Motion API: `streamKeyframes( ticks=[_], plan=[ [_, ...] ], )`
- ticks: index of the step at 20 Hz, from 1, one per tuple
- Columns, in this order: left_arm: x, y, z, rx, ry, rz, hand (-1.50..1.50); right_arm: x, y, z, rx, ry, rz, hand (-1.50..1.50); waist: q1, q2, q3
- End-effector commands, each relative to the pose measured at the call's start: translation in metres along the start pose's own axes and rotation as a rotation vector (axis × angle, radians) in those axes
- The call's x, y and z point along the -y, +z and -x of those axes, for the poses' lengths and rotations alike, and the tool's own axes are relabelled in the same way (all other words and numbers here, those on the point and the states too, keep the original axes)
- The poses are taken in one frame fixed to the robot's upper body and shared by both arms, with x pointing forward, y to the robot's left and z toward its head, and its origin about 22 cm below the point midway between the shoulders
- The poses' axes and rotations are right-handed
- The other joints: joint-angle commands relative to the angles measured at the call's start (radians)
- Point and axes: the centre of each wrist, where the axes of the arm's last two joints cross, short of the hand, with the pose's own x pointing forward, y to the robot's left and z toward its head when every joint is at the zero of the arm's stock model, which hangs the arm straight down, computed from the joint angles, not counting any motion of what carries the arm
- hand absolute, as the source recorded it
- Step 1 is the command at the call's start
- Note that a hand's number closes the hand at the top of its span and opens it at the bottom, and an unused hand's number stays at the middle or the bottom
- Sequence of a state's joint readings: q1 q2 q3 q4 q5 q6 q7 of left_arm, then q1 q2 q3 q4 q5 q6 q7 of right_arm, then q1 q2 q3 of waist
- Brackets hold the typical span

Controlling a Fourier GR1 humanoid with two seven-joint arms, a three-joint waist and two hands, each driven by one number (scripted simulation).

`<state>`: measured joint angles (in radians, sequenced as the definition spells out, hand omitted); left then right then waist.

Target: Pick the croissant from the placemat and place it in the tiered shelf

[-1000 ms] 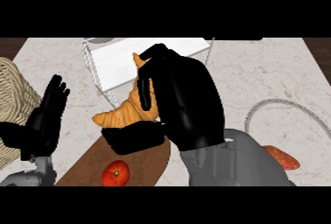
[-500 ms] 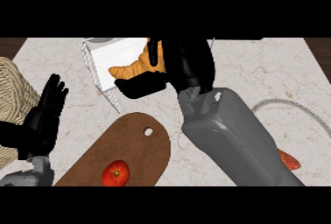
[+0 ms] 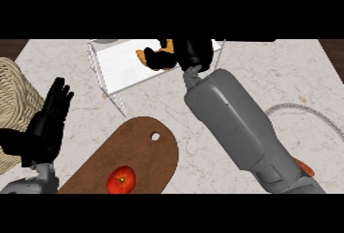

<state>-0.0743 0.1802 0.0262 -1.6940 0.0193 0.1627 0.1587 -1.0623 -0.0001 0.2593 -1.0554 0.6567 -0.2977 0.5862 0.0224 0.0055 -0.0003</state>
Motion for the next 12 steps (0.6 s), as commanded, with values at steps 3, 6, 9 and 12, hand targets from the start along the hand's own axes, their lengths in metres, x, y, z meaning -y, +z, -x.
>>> streamKeyframes(
  ticks=[3,6,9,12],
  plan=[
    [0.012,0.008,0.001,0.010,-0.004,-0.004,0.00,-0.014,-0.026,0.013,0.026,-0.006,0.032,1.50,0.009,0.001,0.000],
    [0.007,-0.002,0.013,0.016,0.006,0.023,0.00,-0.019,-0.037,0.014,0.034,0.037,0.016,1.50,0.011,0.005,0.000],
    [0.003,-0.011,0.005,0.013,0.016,0.025,0.00,-0.023,-0.036,0.022,-0.064,-0.072,0.072,1.50,0.024,0.006,-0.001],
    [0.007,-0.004,-0.011,0.011,-0.005,0.032,0.00,-0.025,-0.042,0.039,-0.092,-0.131,0.043,-1.50,0.036,0.009,0.000]
  ],
)
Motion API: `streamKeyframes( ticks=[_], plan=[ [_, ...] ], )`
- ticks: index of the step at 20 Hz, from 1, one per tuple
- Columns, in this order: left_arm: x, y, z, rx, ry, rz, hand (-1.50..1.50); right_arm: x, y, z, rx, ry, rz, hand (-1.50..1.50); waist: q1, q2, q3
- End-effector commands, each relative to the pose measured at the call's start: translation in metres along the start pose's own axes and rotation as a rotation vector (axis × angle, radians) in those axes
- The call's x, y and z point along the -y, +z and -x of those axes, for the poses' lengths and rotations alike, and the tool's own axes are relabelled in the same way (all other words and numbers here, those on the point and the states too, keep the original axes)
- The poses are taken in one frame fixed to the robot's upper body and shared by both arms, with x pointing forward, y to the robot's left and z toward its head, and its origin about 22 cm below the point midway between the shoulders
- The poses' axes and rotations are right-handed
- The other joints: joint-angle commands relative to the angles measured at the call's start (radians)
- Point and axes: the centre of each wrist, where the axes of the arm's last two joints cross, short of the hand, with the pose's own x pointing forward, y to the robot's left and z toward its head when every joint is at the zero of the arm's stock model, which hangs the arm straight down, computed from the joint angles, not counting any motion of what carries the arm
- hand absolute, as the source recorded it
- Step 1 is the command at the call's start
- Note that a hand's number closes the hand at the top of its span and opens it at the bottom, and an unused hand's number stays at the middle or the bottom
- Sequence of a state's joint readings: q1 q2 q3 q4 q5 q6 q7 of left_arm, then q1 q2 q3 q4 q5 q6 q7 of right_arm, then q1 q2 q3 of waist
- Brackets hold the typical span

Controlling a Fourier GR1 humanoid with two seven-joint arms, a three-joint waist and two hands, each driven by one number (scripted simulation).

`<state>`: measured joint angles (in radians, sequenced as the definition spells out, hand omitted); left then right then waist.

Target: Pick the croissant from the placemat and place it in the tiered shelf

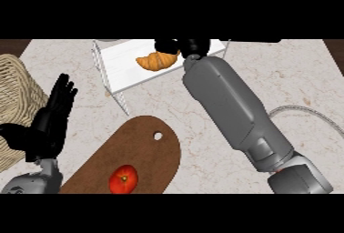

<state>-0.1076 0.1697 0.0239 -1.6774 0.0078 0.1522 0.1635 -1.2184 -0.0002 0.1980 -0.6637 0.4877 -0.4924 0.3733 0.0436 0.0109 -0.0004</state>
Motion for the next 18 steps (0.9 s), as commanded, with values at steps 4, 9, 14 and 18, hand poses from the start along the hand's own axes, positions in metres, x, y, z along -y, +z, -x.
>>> streamKeyframes(
  ticks=[4,9,14,18],
  plan=[
    [0.012,-0.005,0.007,-0.008,0.007,0.020,0.00,-0.002,-0.015,-0.004,-0.047,-0.043,-0.067,-1.50,0.013,0.005,0.000],
    [-0.006,-0.009,-0.017,0.007,-0.002,-0.006,0.00,-0.004,-0.015,0.014,-0.005,-0.131,-0.086,-1.50,0.001,0.000,0.000],
    [-0.002,-0.005,0.002,-0.014,0.004,0.008,0.00,0.003,-0.019,0.002,0.060,-0.248,-0.043,-1.50,0.002,-0.001,0.000],
    [0.001,0.004,0.008,-0.008,0.000,-0.022,0.00,0.041,-0.038,-0.015,0.058,-0.321,0.013,-1.50,-0.024,-0.008,0.000]
  ],
)
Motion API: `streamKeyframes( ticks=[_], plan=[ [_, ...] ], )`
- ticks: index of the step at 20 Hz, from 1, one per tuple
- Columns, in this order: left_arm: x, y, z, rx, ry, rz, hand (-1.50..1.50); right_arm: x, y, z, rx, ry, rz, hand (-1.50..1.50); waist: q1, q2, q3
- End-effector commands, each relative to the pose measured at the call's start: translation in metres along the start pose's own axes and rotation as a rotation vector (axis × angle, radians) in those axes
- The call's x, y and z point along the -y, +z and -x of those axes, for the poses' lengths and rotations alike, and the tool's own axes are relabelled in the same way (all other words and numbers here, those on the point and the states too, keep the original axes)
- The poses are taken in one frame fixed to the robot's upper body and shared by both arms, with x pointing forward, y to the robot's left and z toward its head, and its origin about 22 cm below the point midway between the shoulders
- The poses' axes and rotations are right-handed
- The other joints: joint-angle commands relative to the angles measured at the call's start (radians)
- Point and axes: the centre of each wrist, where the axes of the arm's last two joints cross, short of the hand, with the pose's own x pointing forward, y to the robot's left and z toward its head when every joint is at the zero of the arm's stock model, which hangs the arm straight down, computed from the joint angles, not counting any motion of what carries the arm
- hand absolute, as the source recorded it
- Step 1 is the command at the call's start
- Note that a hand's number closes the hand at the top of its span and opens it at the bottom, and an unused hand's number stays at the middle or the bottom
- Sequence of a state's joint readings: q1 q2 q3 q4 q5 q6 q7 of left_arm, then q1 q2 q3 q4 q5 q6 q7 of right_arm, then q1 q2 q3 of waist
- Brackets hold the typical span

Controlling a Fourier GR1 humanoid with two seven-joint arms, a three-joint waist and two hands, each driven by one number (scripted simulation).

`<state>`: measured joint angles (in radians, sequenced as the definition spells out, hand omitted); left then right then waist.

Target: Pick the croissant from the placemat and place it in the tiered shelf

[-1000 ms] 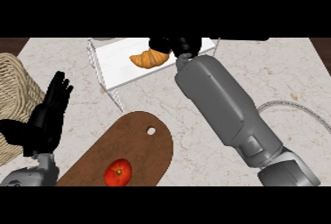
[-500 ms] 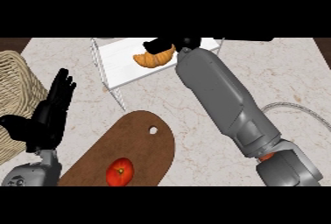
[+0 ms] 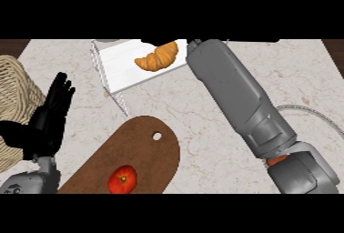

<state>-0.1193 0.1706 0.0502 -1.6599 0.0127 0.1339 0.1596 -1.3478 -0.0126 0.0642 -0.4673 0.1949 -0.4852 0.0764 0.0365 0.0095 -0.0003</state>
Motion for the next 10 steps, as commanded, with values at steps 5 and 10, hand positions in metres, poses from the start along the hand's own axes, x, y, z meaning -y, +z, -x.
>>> streamKeyframes(
  ticks=[5,10],
  plan=[
    [-0.005,0.011,0.010,-0.021,-0.012,-0.044,0.00,0.058,-0.020,-0.010,-0.075,-0.098,0.172,-1.50,-0.039,-0.013,0.000],
    [-0.002,0.013,0.003,-0.039,0.003,-0.042,0.00,0.109,-0.020,0.012,-0.167,-0.104,0.187,-1.50,-0.054,-0.018,0.000]
  ],
)
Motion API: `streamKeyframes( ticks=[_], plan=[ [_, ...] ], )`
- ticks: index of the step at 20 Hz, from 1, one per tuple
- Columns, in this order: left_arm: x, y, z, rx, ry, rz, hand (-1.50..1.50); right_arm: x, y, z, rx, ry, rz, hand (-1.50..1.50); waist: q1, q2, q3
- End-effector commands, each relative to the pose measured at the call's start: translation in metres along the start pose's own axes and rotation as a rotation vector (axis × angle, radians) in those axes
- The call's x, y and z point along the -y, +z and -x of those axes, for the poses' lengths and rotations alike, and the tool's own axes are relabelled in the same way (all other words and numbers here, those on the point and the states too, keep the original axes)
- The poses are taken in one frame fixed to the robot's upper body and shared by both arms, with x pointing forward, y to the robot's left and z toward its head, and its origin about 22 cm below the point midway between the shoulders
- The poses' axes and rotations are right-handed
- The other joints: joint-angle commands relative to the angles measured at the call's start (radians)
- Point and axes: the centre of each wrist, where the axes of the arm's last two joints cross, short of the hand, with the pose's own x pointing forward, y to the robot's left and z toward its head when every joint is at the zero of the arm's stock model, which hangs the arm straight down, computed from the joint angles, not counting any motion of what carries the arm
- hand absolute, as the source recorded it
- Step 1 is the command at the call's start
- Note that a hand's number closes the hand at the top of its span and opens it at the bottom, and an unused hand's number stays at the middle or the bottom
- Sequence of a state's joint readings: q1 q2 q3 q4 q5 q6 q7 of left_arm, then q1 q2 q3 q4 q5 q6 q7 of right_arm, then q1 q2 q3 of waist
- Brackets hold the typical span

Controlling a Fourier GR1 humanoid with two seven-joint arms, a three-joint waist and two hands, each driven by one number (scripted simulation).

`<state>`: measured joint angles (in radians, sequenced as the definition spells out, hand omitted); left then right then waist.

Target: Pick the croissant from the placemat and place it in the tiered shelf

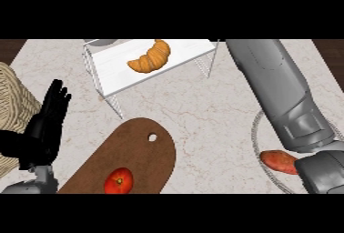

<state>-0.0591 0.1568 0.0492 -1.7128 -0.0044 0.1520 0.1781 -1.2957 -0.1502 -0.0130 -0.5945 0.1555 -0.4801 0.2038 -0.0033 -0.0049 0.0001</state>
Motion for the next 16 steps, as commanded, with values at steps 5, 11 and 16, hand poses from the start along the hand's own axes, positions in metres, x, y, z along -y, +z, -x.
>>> streamKeyframes(
  ticks=[5,11,16],
  plan=[
    [-0.011,0.003,0.004,-0.004,-0.003,-0.021,0.00,0.117,-0.011,0.034,-0.048,-0.021,0.043,-1.50,-0.013,-0.002,0.000],
    [-0.008,-0.015,-0.001,0.000,-0.017,-0.018,0.00,0.169,0.014,0.055,-0.035,-0.041,-0.022,-1.50,-0.014,0.000,0.000],
    [-0.003,-0.022,-0.002,0.010,-0.002,0.003,0.00,0.182,0.022,0.058,-0.020,-0.057,-0.006,-1.50,0.003,0.004,0.000]
  ],
)
